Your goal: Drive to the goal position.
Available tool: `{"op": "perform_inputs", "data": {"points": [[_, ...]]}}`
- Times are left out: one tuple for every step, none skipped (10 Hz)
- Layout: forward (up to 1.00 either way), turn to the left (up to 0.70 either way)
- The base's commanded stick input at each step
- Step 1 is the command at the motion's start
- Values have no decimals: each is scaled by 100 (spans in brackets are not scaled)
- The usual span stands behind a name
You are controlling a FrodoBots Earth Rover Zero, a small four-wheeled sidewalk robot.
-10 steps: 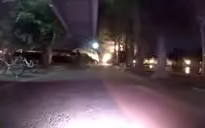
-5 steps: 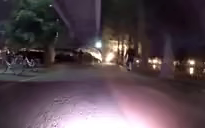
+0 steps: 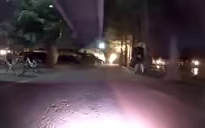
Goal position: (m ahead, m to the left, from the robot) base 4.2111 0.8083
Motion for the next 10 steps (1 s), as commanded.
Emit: {"op": "perform_inputs", "data": {"points": [[43, 26], [44, 27], [44, 27], [45, 27], [47, 28], [56, 20], [69, 14], [70, 0], [70, 0], [70, 0]]}}
